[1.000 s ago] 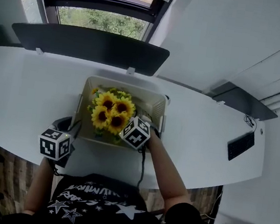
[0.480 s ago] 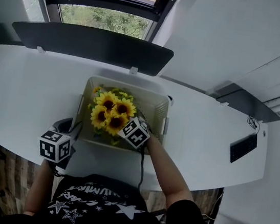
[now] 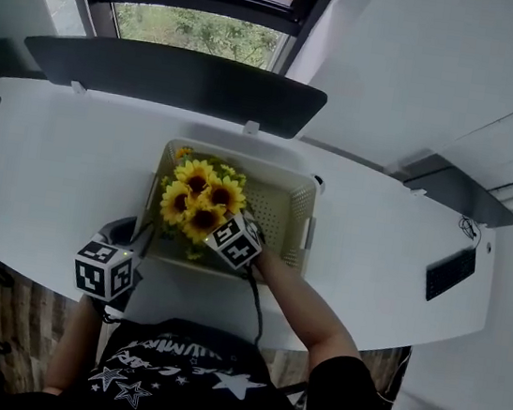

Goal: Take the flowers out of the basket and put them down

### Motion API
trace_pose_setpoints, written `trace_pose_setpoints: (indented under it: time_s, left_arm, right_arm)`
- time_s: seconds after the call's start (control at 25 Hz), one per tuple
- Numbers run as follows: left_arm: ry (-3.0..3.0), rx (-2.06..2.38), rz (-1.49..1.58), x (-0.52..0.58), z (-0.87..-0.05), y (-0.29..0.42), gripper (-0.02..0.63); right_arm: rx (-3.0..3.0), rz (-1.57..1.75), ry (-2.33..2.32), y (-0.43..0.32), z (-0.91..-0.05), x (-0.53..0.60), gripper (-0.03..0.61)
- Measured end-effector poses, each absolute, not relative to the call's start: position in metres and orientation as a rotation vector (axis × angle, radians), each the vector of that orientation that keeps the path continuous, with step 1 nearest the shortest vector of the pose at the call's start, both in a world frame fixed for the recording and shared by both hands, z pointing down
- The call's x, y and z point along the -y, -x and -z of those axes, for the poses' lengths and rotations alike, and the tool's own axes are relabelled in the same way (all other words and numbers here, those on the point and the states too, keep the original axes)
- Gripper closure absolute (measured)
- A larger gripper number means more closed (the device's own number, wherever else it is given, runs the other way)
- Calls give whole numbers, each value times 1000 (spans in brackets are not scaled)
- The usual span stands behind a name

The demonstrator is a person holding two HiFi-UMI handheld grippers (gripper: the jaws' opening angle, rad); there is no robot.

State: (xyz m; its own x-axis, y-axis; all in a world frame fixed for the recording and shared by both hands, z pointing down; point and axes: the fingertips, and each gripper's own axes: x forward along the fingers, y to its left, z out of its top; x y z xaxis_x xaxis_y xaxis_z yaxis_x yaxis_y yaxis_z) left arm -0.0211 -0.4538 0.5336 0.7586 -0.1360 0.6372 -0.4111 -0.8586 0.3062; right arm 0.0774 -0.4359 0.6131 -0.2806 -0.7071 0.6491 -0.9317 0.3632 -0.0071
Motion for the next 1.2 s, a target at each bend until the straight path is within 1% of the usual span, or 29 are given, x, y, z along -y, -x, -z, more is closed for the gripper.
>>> trace_pose_setpoints:
  time_s: [0.56, 0.68, 0.76, 0.8, 1.2]
  left_arm:
    - [-2540, 401, -876, 452, -533, 21, 531]
    - [-2541, 402, -880, 451, -532, 22, 531]
    - [-2540, 404, -877, 452, -533, 22, 531]
    - [-2540, 404, -877, 452, -533, 22, 531]
    - [-2519, 454, -818, 454, -534, 22, 531]
  right_arm:
    - [1991, -507, -1585, -74, -611, 481, 9]
    - [1967, -505, -1610, -77, -610, 487, 16]
    - [1946, -512, -1631, -80, -611, 492, 44]
    - [1943, -514, -1636, -80, -611, 493, 48]
    - [1968, -538, -1604, -78, -608, 488, 51]
